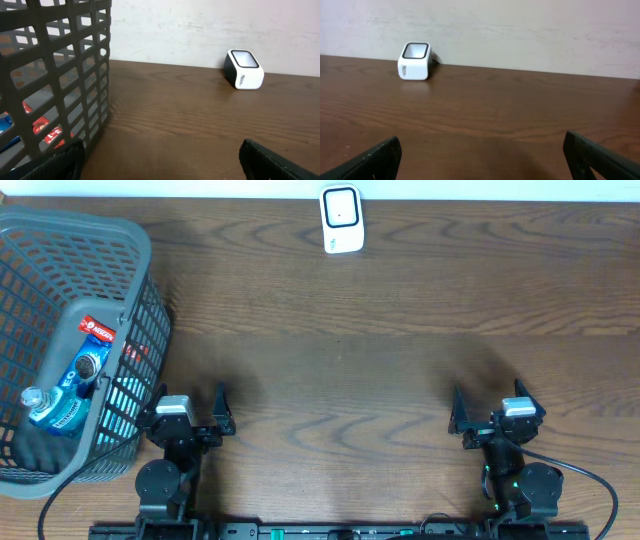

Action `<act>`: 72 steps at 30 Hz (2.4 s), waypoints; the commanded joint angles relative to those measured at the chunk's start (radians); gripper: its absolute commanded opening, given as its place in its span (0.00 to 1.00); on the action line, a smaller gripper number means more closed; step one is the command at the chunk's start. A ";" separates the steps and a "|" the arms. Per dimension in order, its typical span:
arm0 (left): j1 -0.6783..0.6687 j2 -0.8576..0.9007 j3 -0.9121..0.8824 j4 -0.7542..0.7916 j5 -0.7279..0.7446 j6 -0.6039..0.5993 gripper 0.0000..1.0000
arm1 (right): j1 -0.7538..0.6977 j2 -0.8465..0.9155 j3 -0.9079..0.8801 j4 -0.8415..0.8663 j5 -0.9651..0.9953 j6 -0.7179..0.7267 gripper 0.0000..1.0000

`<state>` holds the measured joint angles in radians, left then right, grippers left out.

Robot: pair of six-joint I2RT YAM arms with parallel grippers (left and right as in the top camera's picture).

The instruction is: Scan the item barcode

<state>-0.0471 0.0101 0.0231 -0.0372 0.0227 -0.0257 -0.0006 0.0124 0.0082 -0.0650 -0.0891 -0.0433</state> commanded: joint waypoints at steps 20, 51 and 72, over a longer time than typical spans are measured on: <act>-0.004 -0.006 0.054 -0.035 0.136 -0.002 0.98 | 0.008 -0.007 -0.003 -0.003 0.009 0.013 0.99; -0.004 0.430 0.974 -0.463 0.234 -0.145 0.98 | 0.008 -0.007 -0.003 -0.003 0.009 0.013 0.99; -0.004 1.072 1.646 -1.001 -0.585 -0.368 0.98 | 0.008 -0.007 -0.003 -0.003 0.009 0.013 0.99</act>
<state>-0.0479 1.0542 1.6558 -1.0195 -0.4797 -0.4175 -0.0006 0.0124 0.0078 -0.0654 -0.0887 -0.0433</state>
